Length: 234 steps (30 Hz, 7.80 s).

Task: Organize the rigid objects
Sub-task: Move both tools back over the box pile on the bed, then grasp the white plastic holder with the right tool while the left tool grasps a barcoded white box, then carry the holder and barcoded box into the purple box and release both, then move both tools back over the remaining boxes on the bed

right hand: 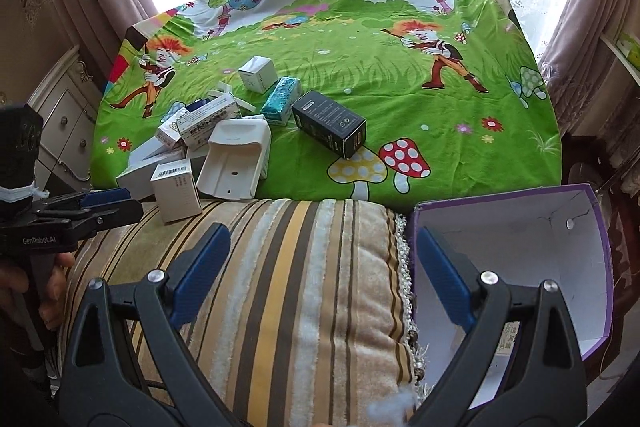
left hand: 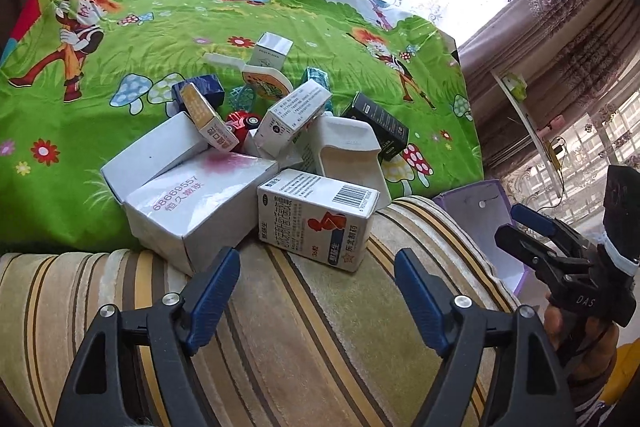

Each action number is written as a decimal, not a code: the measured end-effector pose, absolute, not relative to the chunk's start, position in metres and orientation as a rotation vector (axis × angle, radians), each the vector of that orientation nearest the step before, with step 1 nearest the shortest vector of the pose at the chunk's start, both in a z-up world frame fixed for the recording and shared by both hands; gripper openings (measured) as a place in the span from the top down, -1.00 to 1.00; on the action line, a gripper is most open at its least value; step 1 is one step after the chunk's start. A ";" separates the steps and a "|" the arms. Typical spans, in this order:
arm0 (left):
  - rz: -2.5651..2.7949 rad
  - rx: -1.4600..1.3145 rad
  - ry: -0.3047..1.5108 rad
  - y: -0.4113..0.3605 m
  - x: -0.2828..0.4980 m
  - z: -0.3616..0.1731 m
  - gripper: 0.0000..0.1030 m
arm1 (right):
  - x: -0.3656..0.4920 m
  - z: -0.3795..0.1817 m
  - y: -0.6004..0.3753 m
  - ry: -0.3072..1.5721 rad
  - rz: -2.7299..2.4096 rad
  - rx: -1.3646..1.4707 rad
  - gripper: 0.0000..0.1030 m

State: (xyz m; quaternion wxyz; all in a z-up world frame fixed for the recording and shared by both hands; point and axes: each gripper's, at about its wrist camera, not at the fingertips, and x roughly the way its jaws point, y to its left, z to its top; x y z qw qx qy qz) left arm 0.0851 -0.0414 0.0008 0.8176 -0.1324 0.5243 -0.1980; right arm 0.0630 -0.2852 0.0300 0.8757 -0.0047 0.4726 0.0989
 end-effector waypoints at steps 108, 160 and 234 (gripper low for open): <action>-0.268 -0.545 1.290 -0.029 0.142 -0.055 -0.09 | 0.130 -0.006 -0.248 1.086 0.149 0.196 -0.33; -0.763 -0.351 1.219 -0.246 0.082 0.004 0.05 | 0.049 0.015 -0.457 0.976 -0.207 0.303 -0.33; -0.224 -0.134 1.093 0.052 0.130 -0.010 -0.36 | 0.136 0.003 -0.301 1.014 0.216 -0.147 -0.82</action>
